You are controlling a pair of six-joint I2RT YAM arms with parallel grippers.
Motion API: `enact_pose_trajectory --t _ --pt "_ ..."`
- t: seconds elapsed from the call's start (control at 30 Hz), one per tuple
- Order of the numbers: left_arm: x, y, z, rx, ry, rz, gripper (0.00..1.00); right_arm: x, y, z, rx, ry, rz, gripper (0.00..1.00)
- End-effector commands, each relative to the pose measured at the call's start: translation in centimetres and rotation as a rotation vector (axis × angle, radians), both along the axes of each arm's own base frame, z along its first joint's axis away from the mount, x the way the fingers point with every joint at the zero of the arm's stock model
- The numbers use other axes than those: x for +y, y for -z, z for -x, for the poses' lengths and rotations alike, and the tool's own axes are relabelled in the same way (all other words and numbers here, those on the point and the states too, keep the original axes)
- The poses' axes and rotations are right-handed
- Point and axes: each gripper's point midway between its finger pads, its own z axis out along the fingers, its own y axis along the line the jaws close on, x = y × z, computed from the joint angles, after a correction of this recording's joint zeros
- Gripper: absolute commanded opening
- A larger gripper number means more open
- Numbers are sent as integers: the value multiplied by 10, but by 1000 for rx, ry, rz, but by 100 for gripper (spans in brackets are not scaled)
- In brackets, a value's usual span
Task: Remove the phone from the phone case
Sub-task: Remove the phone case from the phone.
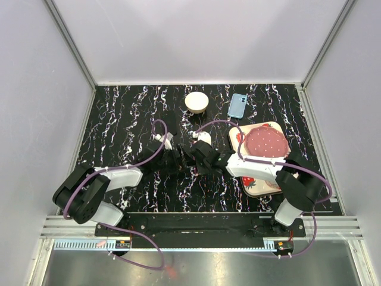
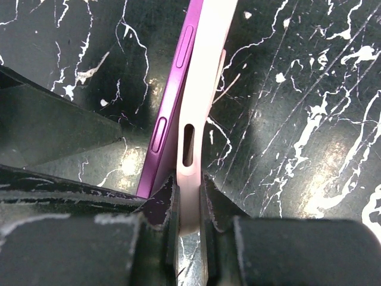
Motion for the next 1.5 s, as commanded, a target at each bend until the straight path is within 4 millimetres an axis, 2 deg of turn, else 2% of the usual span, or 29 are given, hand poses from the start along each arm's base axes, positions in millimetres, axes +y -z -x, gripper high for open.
enact_pose_trajectory --t 0.0,0.03,0.1,0.17,0.4,0.6,0.8,1.07,1.23,1.47 --pt "-3 -3 -19 -75 -15 -101 83 31 7 15 68 -77 -104 0" --pt "-7 -7 -22 -82 -9 -112 82 31 7 15 68 -78 -106 0" --pt "-6 0 -18 -72 8 -181 77 33 4 14 66 -80 -112 0" --pt "-9 -3 -21 -94 4 -231 76 35 3 14 69 -84 -113 0" --pt "0 7 -18 -69 -39 -411 73 46 -8 13 67 -109 -155 0" --pt "3 3 -10 -45 -72 -364 76 63 -12 19 98 -149 -223 0" --pt "15 -3 -4 -37 -110 -365 77 70 -14 21 106 -165 -249 0" --pt "22 0 -4 -31 -113 -406 72 82 -22 25 121 -193 -305 0" --pt "14 6 -9 -43 -101 -395 69 82 -23 25 122 -190 -312 0" --pt "-4 3 -32 -82 -103 -384 63 83 -25 27 122 -194 -317 0"
